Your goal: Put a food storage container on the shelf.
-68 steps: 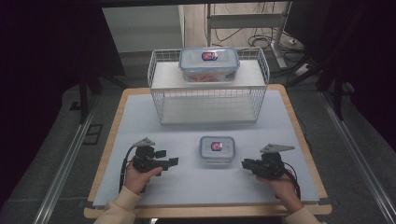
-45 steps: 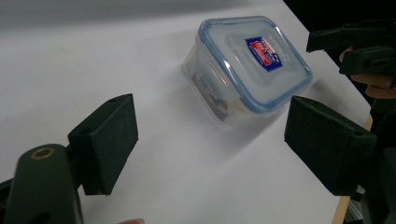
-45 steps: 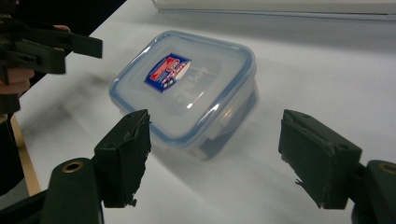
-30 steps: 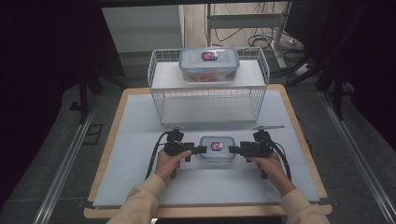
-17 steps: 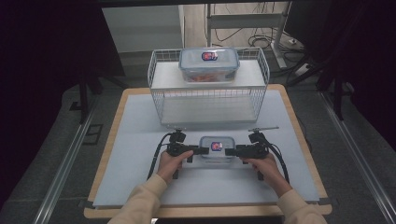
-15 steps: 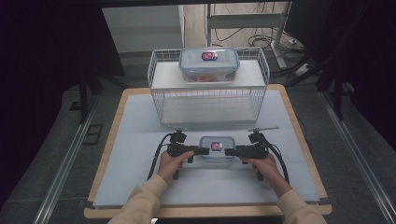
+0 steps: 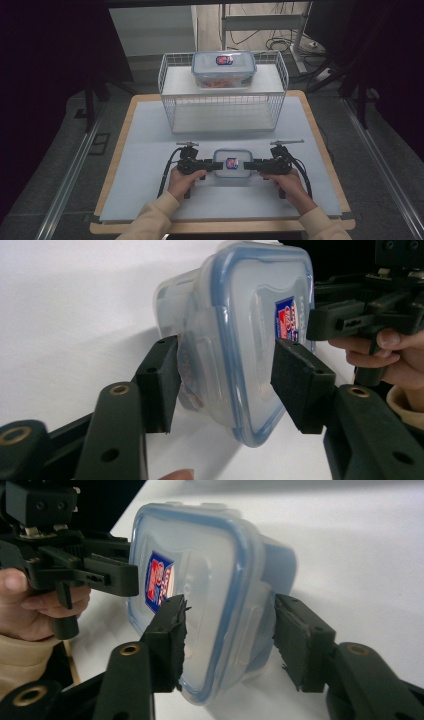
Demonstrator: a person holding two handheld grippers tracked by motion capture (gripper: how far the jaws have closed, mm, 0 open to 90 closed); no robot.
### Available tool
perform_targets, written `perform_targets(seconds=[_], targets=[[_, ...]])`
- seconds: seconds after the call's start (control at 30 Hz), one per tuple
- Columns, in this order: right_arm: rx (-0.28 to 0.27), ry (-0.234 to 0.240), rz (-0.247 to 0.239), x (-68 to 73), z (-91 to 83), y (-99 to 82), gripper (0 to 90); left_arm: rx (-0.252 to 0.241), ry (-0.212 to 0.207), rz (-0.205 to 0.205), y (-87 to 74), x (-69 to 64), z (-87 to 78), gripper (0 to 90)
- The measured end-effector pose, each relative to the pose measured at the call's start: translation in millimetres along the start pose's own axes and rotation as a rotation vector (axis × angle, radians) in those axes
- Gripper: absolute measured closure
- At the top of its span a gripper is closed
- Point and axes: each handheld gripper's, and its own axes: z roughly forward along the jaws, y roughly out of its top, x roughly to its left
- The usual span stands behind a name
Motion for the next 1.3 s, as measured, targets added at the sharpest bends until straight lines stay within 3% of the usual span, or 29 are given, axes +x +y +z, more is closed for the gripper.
perform_targets(seconds=[0.13,0.73,1.07,1.3], targets=[[-0.016,0.001,-0.003,3.4,-2.0,-3.5,49.7,-0.022,0.026,0.024,-5.9,-6.6,-2.0,48.5],[-0.057,0.006,-0.04,9.5,-6.0,-1.6,50.3,-0.064,0.046,0.064,-2.9,-15.2,-9.0,49.3],[-0.102,0.011,-0.087,22.6,-17.3,16.1,50.6,-0.11,0.047,0.101,12.6,-26.6,-22.4,49.3],[-0.127,0.006,-0.127,38.6,-26.8,39.8,50.7,-0.145,0.054,0.132,35.6,-38.2,-39.4,49.3]])
